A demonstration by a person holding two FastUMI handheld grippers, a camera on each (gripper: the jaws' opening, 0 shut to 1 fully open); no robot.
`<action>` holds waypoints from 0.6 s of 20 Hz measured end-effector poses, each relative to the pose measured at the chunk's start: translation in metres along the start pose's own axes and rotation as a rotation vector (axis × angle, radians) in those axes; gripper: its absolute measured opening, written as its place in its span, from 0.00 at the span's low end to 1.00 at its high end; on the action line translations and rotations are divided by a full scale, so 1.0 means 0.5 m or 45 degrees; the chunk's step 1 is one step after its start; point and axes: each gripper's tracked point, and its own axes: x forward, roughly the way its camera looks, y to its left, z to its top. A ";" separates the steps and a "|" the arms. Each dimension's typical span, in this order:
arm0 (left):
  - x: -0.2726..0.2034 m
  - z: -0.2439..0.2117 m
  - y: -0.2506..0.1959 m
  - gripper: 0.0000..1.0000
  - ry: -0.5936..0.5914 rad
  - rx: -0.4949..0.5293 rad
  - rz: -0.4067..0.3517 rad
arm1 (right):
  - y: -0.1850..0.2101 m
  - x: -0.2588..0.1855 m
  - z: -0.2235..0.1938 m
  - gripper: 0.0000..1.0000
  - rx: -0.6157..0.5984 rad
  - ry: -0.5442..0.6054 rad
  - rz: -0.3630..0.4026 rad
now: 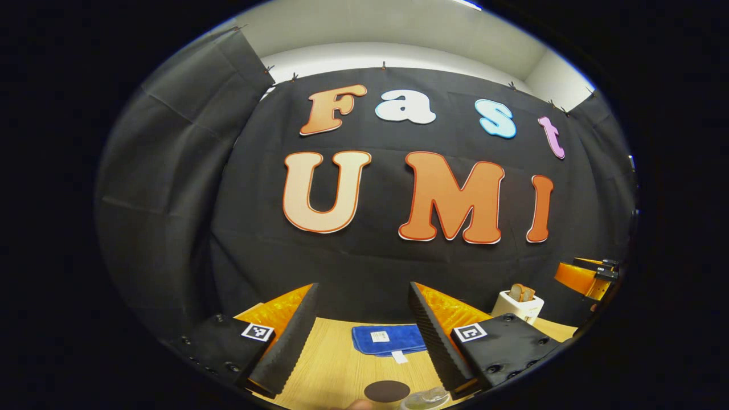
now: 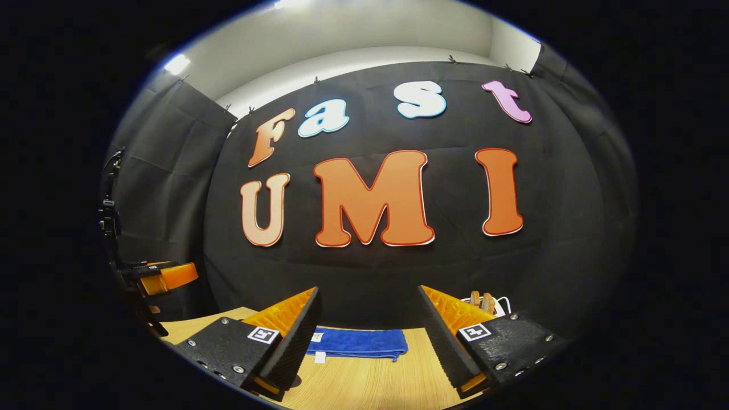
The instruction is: Open the teacup lid with one hand, grasp the water bottle and pour water into the teacup with the other hand; after pouring, place the water bottle on the coaster and then close the teacup lid.
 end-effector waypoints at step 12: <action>-0.144 -0.064 0.084 0.99 0.021 0.076 0.061 | -0.004 -0.145 -0.203 0.99 -0.039 0.250 -0.056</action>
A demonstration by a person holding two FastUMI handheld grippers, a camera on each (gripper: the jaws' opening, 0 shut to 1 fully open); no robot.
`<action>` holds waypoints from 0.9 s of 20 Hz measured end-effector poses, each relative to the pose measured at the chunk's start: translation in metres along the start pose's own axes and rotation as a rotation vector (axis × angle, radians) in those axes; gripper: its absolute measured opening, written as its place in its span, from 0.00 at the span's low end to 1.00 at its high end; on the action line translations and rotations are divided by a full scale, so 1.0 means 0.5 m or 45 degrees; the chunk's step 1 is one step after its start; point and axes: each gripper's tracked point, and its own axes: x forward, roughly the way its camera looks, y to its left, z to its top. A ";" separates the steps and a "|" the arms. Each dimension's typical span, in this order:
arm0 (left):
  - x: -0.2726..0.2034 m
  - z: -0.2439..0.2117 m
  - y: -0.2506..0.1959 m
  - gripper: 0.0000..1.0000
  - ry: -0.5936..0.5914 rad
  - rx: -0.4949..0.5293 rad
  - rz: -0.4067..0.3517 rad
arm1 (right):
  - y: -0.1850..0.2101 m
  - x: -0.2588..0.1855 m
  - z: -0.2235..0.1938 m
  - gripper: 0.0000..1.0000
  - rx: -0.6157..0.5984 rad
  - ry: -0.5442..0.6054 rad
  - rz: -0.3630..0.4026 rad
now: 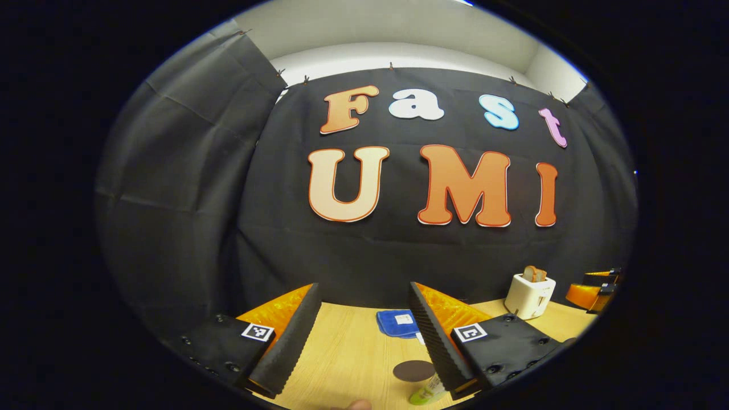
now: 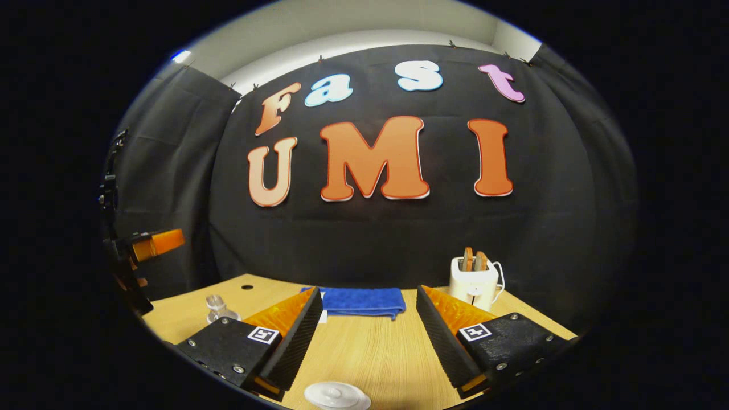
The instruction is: Open the teacup lid with one hand, grasp the water bottle and pour water into the teacup with the other hand; after pouring, place the water bottle on the coaster and then close the teacup lid.
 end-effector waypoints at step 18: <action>-0.087 -0.136 0.048 0.99 0.079 -0.014 0.012 | 0.079 -0.037 -0.291 0.73 -0.154 0.421 0.033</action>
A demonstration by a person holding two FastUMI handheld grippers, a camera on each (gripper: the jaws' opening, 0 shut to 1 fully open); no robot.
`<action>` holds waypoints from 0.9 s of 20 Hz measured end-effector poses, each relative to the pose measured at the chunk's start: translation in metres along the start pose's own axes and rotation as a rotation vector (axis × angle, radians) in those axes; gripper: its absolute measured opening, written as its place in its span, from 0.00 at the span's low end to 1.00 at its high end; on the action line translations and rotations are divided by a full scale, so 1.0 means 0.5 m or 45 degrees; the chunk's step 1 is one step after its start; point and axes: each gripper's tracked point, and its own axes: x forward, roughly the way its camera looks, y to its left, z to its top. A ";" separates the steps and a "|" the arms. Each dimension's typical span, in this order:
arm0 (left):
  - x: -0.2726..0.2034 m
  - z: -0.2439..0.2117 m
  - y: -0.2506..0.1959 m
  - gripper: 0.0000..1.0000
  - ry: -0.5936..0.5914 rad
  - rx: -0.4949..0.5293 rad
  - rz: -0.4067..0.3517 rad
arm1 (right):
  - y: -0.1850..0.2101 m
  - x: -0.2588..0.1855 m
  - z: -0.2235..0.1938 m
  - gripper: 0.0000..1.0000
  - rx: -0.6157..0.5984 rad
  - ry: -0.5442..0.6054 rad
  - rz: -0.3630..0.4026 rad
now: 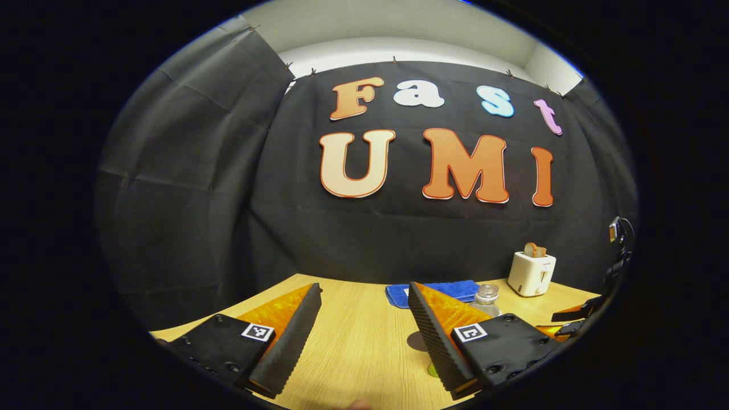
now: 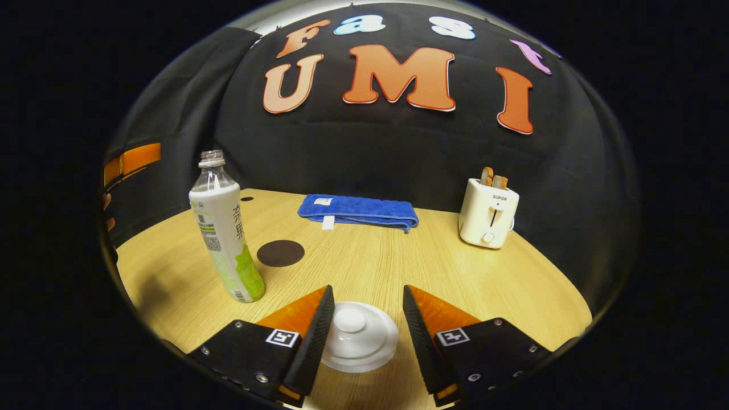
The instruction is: Open the teacup lid with one hand, grasp the water bottle and pour water into the teacup with the other hand; after pouring, place the water bottle on the coaster and then close the teacup lid.
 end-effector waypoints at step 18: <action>-0.011 -0.038 -0.043 0.99 0.051 -0.054 -0.085 | -0.007 -0.019 0.046 0.18 0.072 -0.103 0.026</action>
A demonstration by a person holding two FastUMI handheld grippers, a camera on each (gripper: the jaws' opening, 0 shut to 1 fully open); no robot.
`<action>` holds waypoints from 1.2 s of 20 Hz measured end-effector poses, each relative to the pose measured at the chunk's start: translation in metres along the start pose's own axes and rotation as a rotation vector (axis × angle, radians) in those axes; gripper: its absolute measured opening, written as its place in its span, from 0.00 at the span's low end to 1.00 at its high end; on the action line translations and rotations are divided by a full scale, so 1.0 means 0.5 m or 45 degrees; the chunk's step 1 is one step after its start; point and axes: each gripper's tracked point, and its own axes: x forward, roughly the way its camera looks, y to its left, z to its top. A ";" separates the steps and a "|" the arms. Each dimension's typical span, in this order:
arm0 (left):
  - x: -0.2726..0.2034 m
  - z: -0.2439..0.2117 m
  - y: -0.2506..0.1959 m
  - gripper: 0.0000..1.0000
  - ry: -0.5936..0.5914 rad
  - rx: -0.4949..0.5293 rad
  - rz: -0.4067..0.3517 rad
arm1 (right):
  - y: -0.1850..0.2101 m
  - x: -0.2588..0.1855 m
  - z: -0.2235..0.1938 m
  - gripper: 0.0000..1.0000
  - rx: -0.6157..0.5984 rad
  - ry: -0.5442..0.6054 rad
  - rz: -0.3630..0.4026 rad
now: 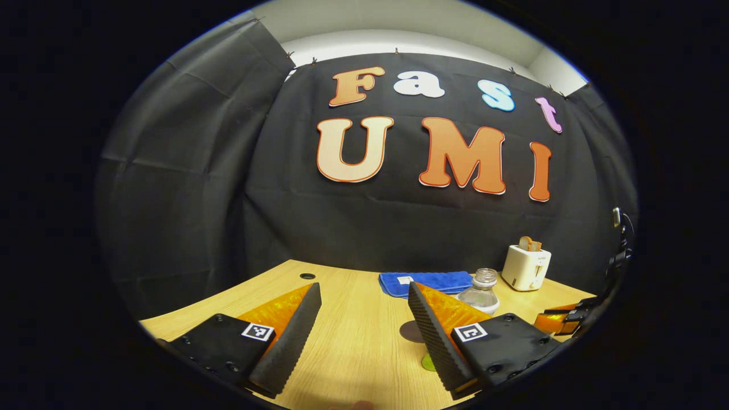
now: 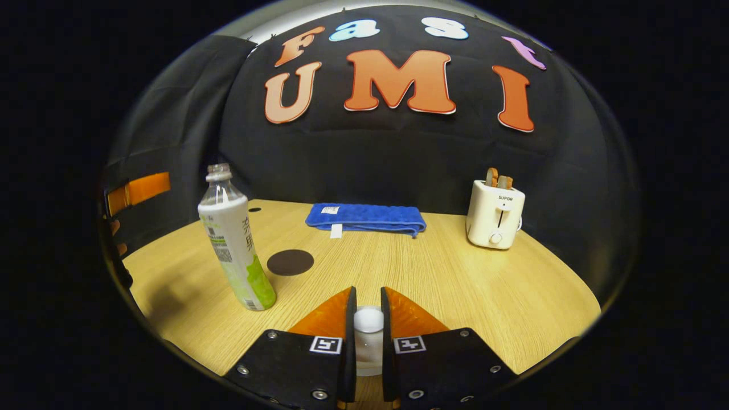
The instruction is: Open the teacup lid with one hand, grasp the water bottle and pour water into the teacup with the other hand; after pouring, place the water bottle on the coaster and then close the teacup lid.
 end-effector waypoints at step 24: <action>-0.008 -0.200 -0.243 0.99 0.170 0.188 -0.328 | -0.303 -0.097 -0.062 0.18 0.199 0.002 -0.329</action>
